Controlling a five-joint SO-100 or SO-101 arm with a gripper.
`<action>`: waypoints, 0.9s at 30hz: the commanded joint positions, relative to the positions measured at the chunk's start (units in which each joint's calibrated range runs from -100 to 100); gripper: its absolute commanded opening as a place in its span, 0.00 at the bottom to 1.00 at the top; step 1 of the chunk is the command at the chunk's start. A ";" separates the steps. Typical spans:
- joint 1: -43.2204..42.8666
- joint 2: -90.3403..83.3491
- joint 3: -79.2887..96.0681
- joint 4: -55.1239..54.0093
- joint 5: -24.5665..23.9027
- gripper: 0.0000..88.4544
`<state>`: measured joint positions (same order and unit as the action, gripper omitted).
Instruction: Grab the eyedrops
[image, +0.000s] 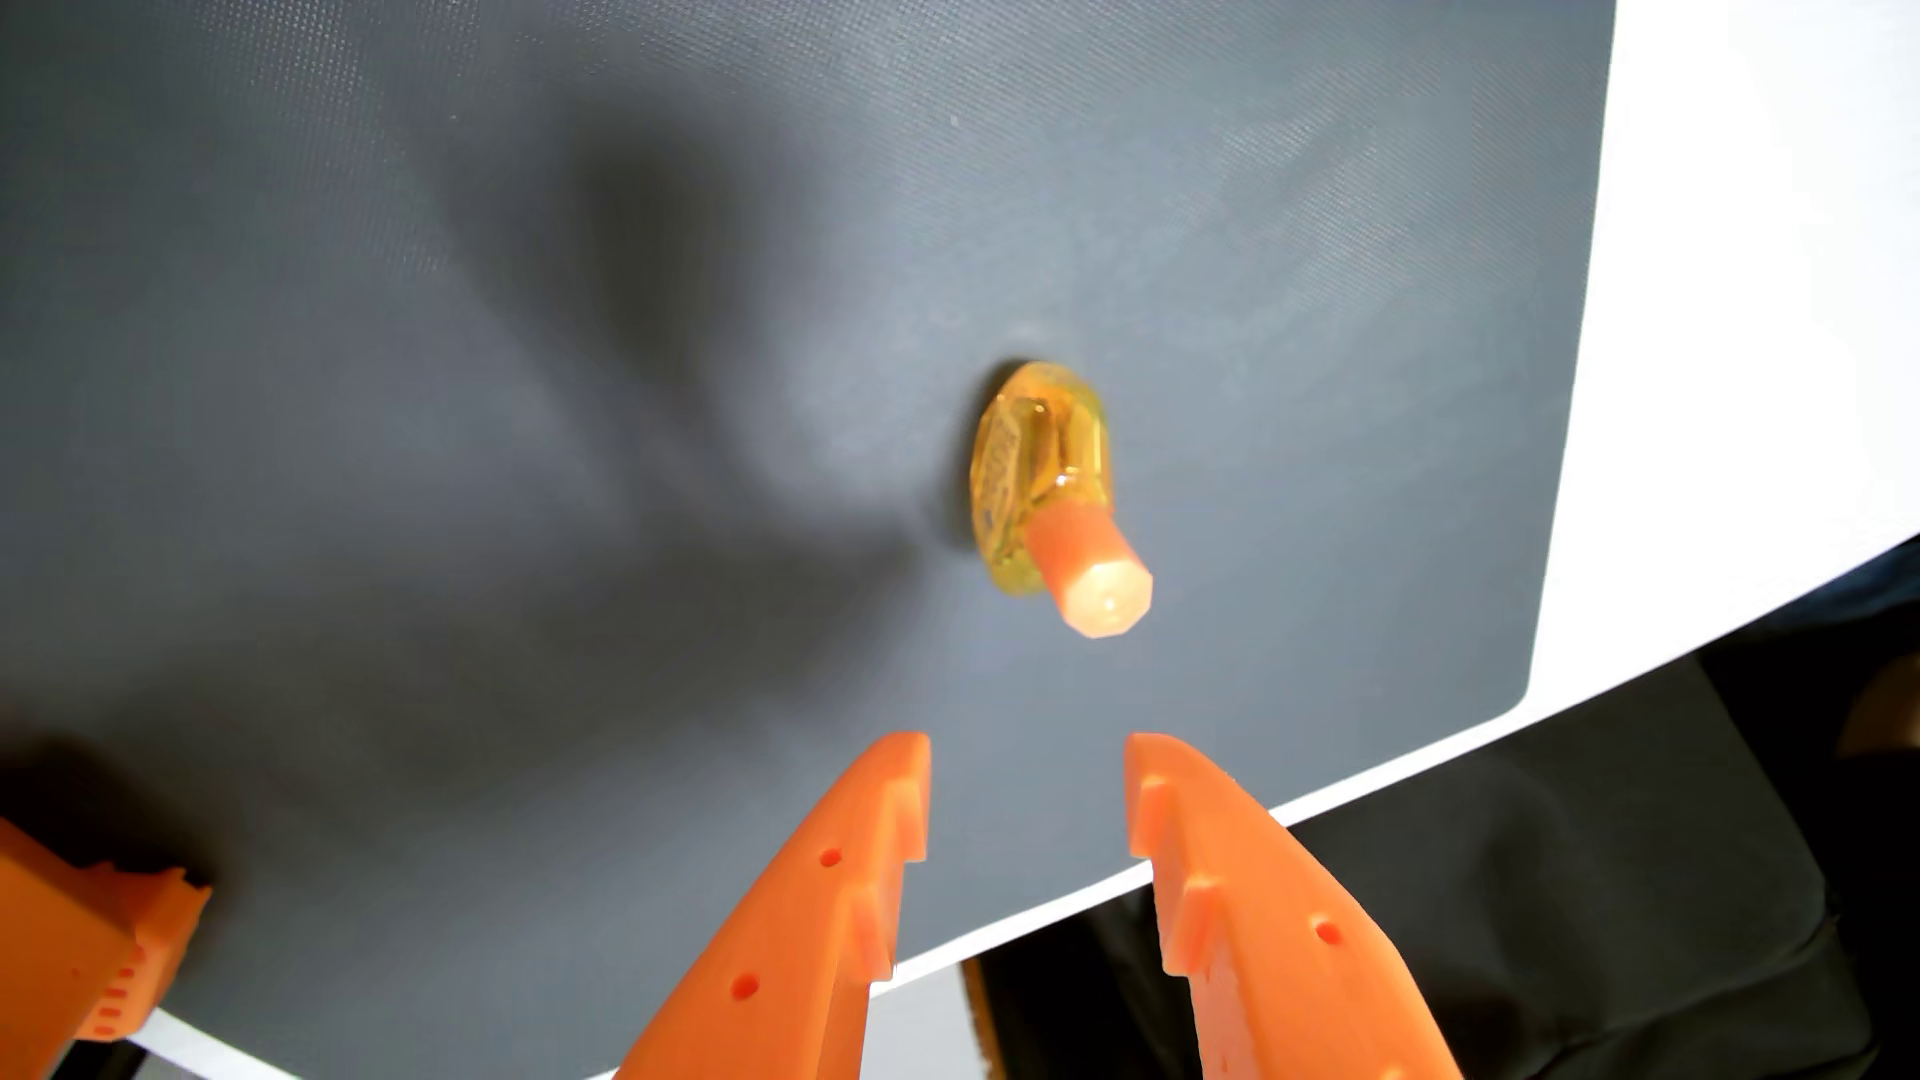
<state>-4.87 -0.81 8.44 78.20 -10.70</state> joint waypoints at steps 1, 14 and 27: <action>0.55 3.23 -7.23 2.93 0.20 0.13; 0.63 8.49 -12.00 4.57 0.26 0.19; 1.54 18.60 -16.86 4.14 -0.27 0.24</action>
<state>-3.75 15.73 -3.48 82.65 -10.80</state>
